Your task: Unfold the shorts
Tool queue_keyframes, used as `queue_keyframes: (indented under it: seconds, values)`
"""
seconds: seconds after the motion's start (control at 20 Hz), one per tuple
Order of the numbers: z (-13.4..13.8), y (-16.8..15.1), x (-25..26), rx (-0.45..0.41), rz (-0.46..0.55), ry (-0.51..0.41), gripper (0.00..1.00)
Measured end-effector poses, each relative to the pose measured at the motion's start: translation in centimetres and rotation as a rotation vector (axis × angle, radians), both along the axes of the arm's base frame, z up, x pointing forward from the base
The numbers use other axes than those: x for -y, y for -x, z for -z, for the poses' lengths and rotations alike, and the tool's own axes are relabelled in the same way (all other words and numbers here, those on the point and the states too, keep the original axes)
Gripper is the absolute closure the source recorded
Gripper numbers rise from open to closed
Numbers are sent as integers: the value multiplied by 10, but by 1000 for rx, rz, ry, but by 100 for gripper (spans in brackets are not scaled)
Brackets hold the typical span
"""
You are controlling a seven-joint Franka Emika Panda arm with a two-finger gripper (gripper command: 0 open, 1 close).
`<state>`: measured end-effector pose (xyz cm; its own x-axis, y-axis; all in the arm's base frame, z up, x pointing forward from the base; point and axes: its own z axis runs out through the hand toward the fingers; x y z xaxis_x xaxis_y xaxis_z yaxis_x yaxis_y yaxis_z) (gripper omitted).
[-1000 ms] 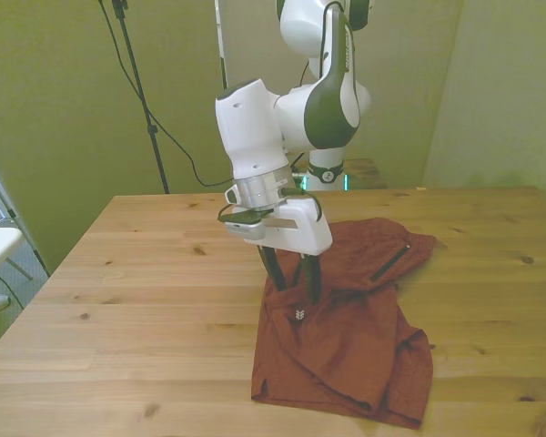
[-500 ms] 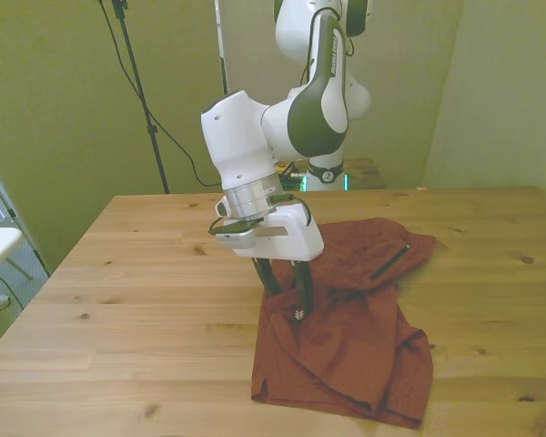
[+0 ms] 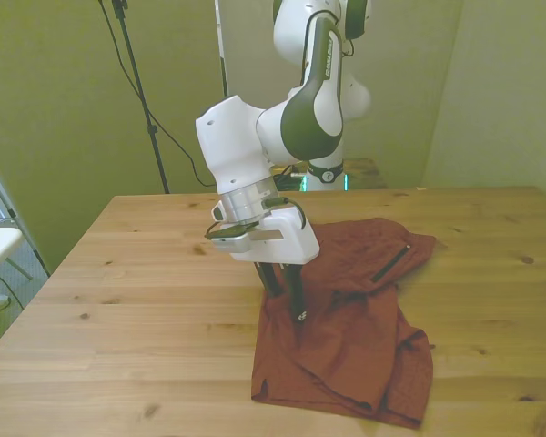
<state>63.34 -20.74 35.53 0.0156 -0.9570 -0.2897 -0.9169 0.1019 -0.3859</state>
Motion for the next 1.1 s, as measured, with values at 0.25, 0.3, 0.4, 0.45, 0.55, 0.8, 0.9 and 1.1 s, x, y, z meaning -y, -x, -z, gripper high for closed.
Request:
queue_keyframes:
  seconds: [0.25,0.3,0.4,0.45,0.55,0.8,0.9,1.1]
  values:
    - [4,-1,0,-2,-4,-2,100]
    - [4,-1,0,-1,-5,-2,100]
    - [2,-2,0,5,-12,2,100]
    - [-1,-2,-1,10,-19,5,100]
    - [-9,-1,-2,25,-30,11,100]
    - [-33,-7,-27,106,-101,-31,100]
    - [-45,-12,-46,125,-156,-61,100]
    - [-71,-29,-93,155,-256,-77,100]
